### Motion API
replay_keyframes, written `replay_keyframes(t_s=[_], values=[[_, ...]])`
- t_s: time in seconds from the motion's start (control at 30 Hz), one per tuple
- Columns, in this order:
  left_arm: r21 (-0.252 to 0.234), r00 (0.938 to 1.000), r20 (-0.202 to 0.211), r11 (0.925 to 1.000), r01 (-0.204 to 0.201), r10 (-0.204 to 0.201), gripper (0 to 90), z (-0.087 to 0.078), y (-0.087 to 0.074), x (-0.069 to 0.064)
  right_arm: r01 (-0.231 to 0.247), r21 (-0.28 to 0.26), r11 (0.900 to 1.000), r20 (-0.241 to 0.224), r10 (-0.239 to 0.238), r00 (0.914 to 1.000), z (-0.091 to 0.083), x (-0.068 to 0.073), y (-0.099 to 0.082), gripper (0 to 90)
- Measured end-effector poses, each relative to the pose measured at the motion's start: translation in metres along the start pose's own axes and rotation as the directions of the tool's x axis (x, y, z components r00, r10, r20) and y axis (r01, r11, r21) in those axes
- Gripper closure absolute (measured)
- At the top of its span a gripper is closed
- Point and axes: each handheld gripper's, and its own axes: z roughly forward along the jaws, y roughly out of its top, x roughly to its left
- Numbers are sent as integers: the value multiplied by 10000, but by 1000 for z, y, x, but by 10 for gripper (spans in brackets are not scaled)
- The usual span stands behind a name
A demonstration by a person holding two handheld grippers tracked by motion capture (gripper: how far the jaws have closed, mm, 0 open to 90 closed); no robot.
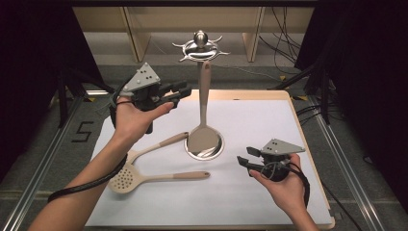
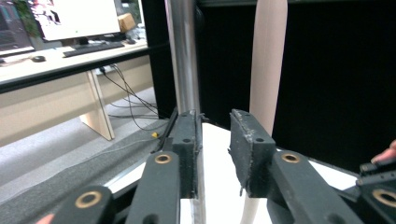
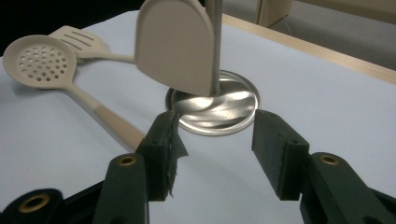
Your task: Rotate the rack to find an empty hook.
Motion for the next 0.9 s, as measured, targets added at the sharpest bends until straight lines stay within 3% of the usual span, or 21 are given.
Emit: replay_keyframes(t_s=[0.13,0.23,0.47,0.67,0.9], values=[[-26,9995,-312,10000,14,-15,741,-2,6,3,185,63,9998,-113,-185,9998,1,-2,0,518],[-159,9982,-535,9995,257,-265,764,-1,12,4,1,110,9999,-114,0,9999,3,-2,-2,519],[-592,9990,-389,9981,185,-208,884,-1,28,-4,-112,181,9998,-27,112,9999,1,-3,-2,522],[-949,9991,-319,9952,232,-263,893,-2,36,-14,-32,59,10000,6,32,10000,0,-1,-1,524],[-1290,9978,-593,9914,212,-291,894,-4,47,-12,184,-8,9998,-5,-184,9998,1,-1,0,524]])
